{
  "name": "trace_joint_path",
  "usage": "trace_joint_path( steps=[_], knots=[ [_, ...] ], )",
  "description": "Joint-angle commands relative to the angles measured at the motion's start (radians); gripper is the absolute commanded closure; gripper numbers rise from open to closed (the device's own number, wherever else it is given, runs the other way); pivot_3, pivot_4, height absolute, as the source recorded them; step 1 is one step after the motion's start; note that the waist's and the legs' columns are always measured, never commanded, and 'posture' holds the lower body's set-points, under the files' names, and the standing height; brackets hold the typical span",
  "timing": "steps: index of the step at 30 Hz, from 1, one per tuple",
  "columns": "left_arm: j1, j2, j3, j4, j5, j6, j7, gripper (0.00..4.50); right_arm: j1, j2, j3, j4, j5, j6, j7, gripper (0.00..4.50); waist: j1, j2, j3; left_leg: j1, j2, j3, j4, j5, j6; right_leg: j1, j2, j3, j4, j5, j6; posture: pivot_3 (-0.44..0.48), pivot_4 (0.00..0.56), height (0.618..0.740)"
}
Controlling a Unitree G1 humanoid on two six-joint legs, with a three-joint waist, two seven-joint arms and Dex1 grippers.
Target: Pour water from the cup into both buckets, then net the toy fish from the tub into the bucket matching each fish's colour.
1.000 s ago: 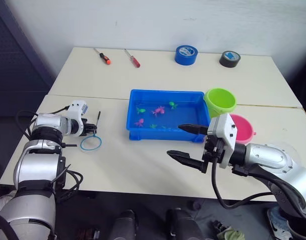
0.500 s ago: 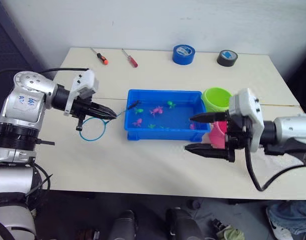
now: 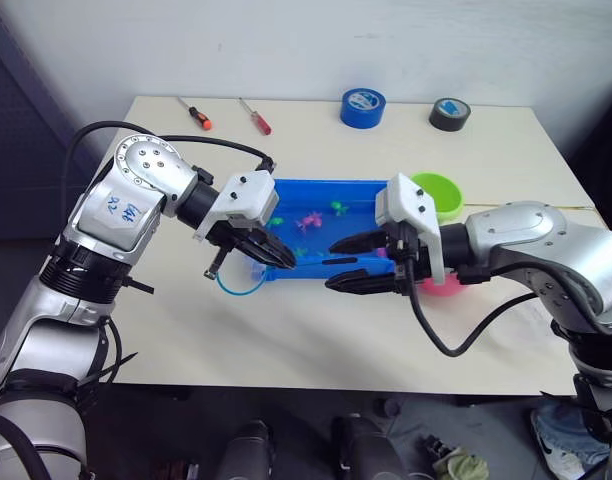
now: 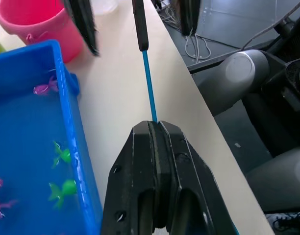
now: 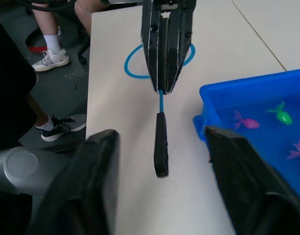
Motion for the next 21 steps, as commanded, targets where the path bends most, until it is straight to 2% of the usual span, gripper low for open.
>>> trace_joint_path(
  steps=[1,9,11,12,15,16,19,21],
  knots=[
    [-0.010,0.005,0.000,-0.021,-0.008,-0.015,-0.112,4.50,-0.015,0.013,-0.008,-0.019,-0.029,-0.036,0.026,2.00,0.000,0.000,0.000,0.000,0.000,0.000,0.000,0.000,0.000,0.000,0.000,0.000,0.000,0.000,0.000,0.000,0.150,0.740],
    [-0.015,-0.015,0.003,0.020,-0.003,-0.010,-0.111,4.50,-0.004,0.021,-0.008,-0.031,-0.090,-0.085,0.059,2.00,0.001,0.000,0.000,0.000,0.000,0.000,0.000,0.000,0.000,0.000,0.000,0.000,0.000,0.000,0.000,0.000,0.150,0.740],
    [-0.015,-0.018,0.004,0.023,0.001,-0.011,-0.109,4.50,-0.001,0.024,-0.010,-0.031,-0.100,-0.092,0.063,2.63,0.000,0.000,0.000,0.000,0.000,0.000,0.000,0.000,0.000,0.000,0.000,0.000,0.000,0.000,0.000,0.000,0.150,0.740],
    [-0.015,-0.019,0.004,0.024,0.002,-0.012,-0.109,4.50,-0.001,0.025,-0.008,-0.031,-0.106,-0.097,0.067,2.79,0.000,0.000,0.000,0.000,0.000,0.000,0.000,0.000,0.000,0.000,0.000,0.000,0.000,0.000,0.000,0.000,0.150,0.740],
    [-0.023,-0.027,0.010,0.019,-0.017,0.036,-0.101,4.50,0.001,0.029,-0.007,-0.031,-0.121,-0.107,0.074,4.20,0.001,0.000,0.000,0.000,0.000,0.000,0.000,0.000,0.000,0.000,0.000,0.000,0.000,0.000,0.000,0.000,0.150,0.740],
    [-0.024,-0.029,0.013,0.018,-0.022,0.051,-0.098,4.50,0.001,0.030,-0.007,-0.032,-0.127,-0.110,0.077,4.43,0.001,0.000,0.000,0.000,0.000,0.000,0.000,0.000,0.000,0.000,0.000,0.000,0.000,0.000,0.000,0.000,0.150,0.740],
    [-0.022,-0.039,0.038,0.012,-0.059,0.108,-0.089,4.50,0.004,0.031,-0.015,-0.036,-0.136,-0.113,0.082,4.43,0.001,0.000,0.000,0.000,0.000,-0.001,0.000,0.000,0.000,0.000,0.000,0.000,0.000,0.000,0.000,0.000,0.150,0.740],
    [-0.033,-0.052,0.071,0.019,-0.093,0.170,-0.068,3.80,0.011,0.023,-0.029,-0.046,-0.134,-0.112,0.086,4.50,0.001,0.000,0.000,0.000,0.000,0.000,0.000,0.000,0.000,0.000,0.000,0.000,0.000,0.000,0.000,0.000,0.150,0.740]
  ],
)
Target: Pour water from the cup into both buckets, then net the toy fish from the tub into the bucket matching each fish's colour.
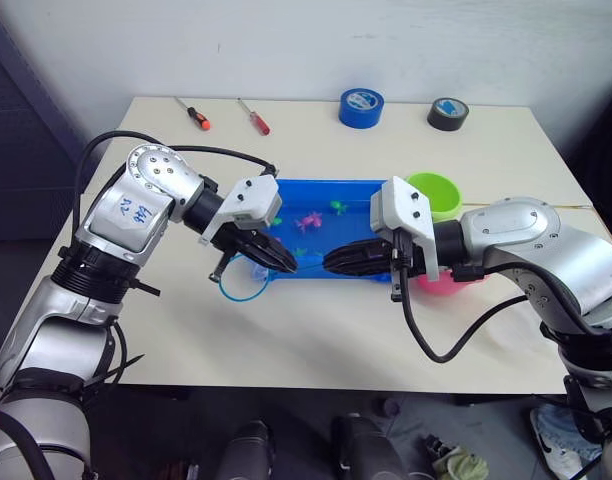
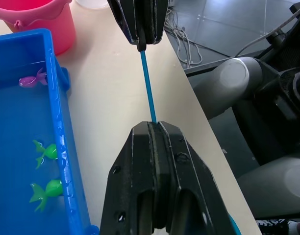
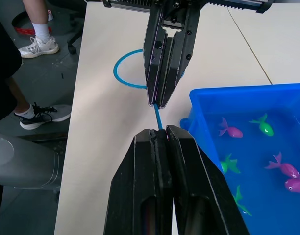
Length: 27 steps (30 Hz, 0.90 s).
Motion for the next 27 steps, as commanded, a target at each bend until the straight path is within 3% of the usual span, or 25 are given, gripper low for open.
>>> trace_joint_path(
  steps=[1,4,8,10,15,22,27],
  knots=[
    [-0.037,-0.026,0.080,-0.022,-0.093,0.093,-0.062,3.49,0.007,-0.010,-0.033,-0.047,-0.001,-0.015,0.008,4.50,0.001,0.000,0.000,0.000,0.000,0.000,0.000,0.000,0.000,0.000,0.000,0.000,0.000,0.000,0.000,0.000,0.150,0.740],
    [-0.040,-0.025,0.148,-0.013,-0.147,0.156,-0.037,2.35,0.014,-0.039,-0.072,-0.065,0.011,-0.005,0.015,4.50,-0.001,0.000,0.000,0.000,0.000,-0.001,0.000,0.000,0.000,0.000,0.000,0.000,0.000,0.000,0.000,0.000,0.150,0.740],
    [0.003,0.008,0.283,-0.030,-0.245,0.229,-0.015,0.61,-0.006,-0.159,-0.128,-0.009,-0.044,-0.046,0.058,4.50,-0.001,0.000,0.000,0.000,0.000,-0.001,0.000,0.000,0.000,0.000,0.000,0.000,0.000,0.000,0.000,0.000,0.150,0.740],
    [0.047,0.023,0.338,-0.043,-0.256,0.232,0.021,0.03,-0.035,-0.227,-0.132,0.065,-0.113,-0.108,0.089,4.50,-0.002,0.001,0.000,0.000,0.000,0.000,0.000,0.000,0.000,0.000,0.000,0.000,-0.001,0.000,0.000,0.000,0.150,0.740],
    [0.236,0.008,0.410,-0.121,-0.183,0.100,0.155,0.03,-0.139,-0.370,-0.034,0.323,-0.419,-0.477,0.195,4.50,-0.001,0.002,0.001,0.002,0.000,0.002,0.000,0.000,0.000,0.000,0.000,0.000,-0.003,0.000,0.000,0.000,0.150,0.740],
    [0.283,-0.049,0.421,-0.195,-0.197,0.111,0.258,0.03,-0.199,-0.338,0.087,0.570,-0.703,-0.956,0.244,4.50,-0.001,0.002,0.001,0.002,0.000,0.004,0.000,0.000,0.000,-0.001,0.000,0.001,-0.002,0.000,0.000,0.000,0.150,0.740],
    [0.289,-0.042,0.414,-0.196,-0.194,0.114,0.265,0.03,-0.219,-0.317,0.119,0.679,-0.818,-1.151,0.244,4.50,-0.002,0.003,0.002,0.002,0.000,0.006,0.000,0.002,-0.004,-0.002,0.000,0.000,-0.001,0.000,0.000,0.000,0.150,0.740]
  ],
)
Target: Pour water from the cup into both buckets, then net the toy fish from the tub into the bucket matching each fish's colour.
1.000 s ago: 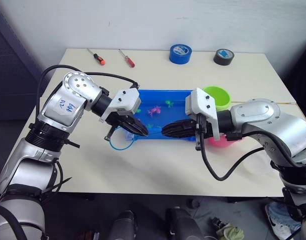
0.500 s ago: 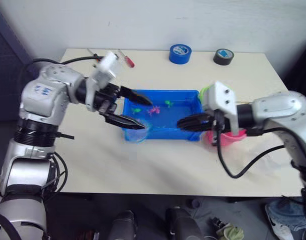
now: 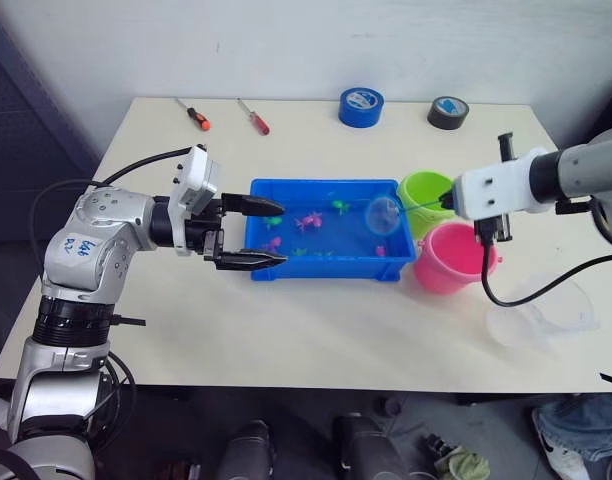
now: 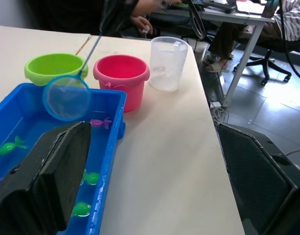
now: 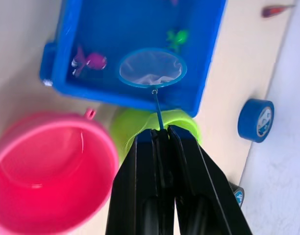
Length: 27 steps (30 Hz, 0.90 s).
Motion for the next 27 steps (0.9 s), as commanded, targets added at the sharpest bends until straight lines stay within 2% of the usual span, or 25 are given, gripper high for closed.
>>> trace_joint_path(
  steps=[1,7,18,27],
  knots=[
    [-0.008,0.010,0.022,-0.035,-0.015,0.003,0.005,0.03,-0.041,0.004,-0.014,0.053,-0.069,-0.127,-0.006,4.50,-0.002,0.000,0.000,0.000,0.000,0.000,0.000,0.000,0.000,0.000,0.000,0.000,0.000,0.000,0.000,0.000,0.150,0.740],
    [-0.011,0.006,0.024,-0.044,-0.024,0.019,0.017,0.03,-0.038,0.027,-0.021,0.113,-0.099,-0.210,0.001,4.50,0.000,0.000,0.000,0.000,0.000,0.000,0.000,0.001,-0.002,0.000,0.000,0.000,0.000,0.000,0.000,0.000,0.150,0.740],
    [-0.023,0.006,0.026,-0.043,-0.027,0.027,0.022,0.03,-0.011,0.060,-0.033,0.070,-0.077,-0.198,0.032,4.50,-0.001,0.000,0.000,0.000,0.000,0.000,0.000,0.001,-0.002,0.000,0.000,0.000,0.001,0.000,0.000,0.000,0.150,0.740],
    [-0.021,0.008,0.023,-0.044,-0.024,0.024,0.020,0.03,0.034,0.110,-0.082,-0.054,0.014,-0.009,0.059,4.50,0.000,0.000,0.000,0.000,0.000,0.000,0.001,0.001,-0.002,0.000,0.000,0.000,0.002,0.000,0.000,0.000,0.150,0.740]
  ],
)
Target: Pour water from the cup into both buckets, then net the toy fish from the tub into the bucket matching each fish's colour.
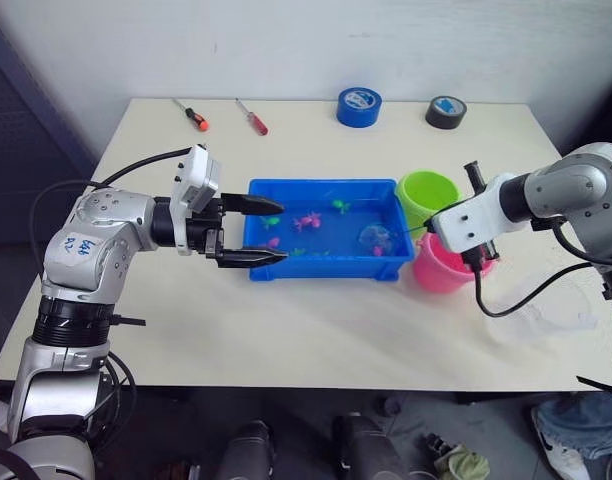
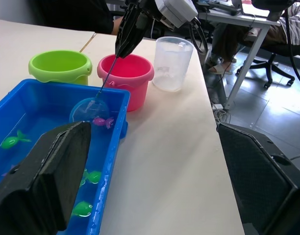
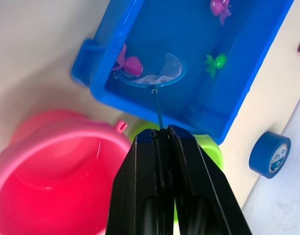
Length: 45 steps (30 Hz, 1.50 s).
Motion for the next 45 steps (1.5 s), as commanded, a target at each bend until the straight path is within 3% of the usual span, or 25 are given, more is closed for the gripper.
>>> trace_joint_path(
  steps=[1,12,22,29,36,39,45],
  knots=[
    [-0.018,0.008,0.023,-0.044,-0.019,-0.004,0.001,0.03,-0.004,0.009,-0.054,-0.056,0.026,0.048,-0.006,4.50,0.000,0.000,0.000,0.000,0.000,0.000,0.000,0.000,0.000,0.000,0.000,0.000,0.000,0.000,0.000,0.000,0.150,0.740],
    [-0.013,0.015,0.026,-0.044,-0.019,-0.005,-0.005,0.03,0.046,0.000,-0.058,-0.021,0.014,0.049,-0.014,4.50,0.000,0.000,0.000,0.000,0.000,0.000,0.000,0.000,0.000,0.000,0.000,0.000,0.000,0.000,0.000,0.000,0.150,0.740],
    [0.023,0.103,0.010,0.015,0.034,-0.059,-0.085,0.03,0.159,0.092,-0.140,-0.125,0.151,0.384,-0.035,4.50,-0.001,0.000,0.000,0.000,0.000,0.000,0.000,0.000,0.000,0.000,0.001,0.000,0.005,0.000,0.000,0.000,0.150,0.740],
    [0.010,0.102,0.015,0.055,0.043,-0.074,-0.088,0.03,0.201,0.151,-0.235,-0.192,0.300,0.742,-0.088,4.50,0.002,0.000,0.000,0.000,0.000,-0.001,0.001,0.000,0.000,0.000,0.000,0.000,0.005,0.000,0.000,0.000,0.150,0.740],
    [-0.005,0.089,0.015,0.074,0.043,-0.074,-0.086,0.03,0.223,0.163,-0.288,-0.247,0.381,0.936,-0.153,4.50,0.000,0.000,0.000,0.000,0.000,-0.001,0.000,0.000,0.000,0.000,0.000,-0.001,0.005,0.000,0.000,0.000,0.150,0.740],
    [-0.018,0.065,0.022,0.086,0.035,-0.068,-0.067,0.03,0.267,0.150,-0.337,-0.288,0.422,0.986,-0.183,4.50,0.002,0.000,0.000,0.000,0.000,-0.002,0.000,0.000,0.000,0.000,0.000,0.000,0.005,0.000,0.000,0.000,0.150,0.740],
    [-0.080,-0.050,0.048,0.100,-0.035,0.037,0.018,0.03,0.457,0.169,-0.607,-0.516,0.565,1.177,-0.314,4.50,0.022,0.000,0.000,-0.001,-0.001,-0.003,0.001,-0.002,0.003,0.001,-0.001,0.000,0.005,0.000,0.000,0.000,0.150,0.740]
  ],
)
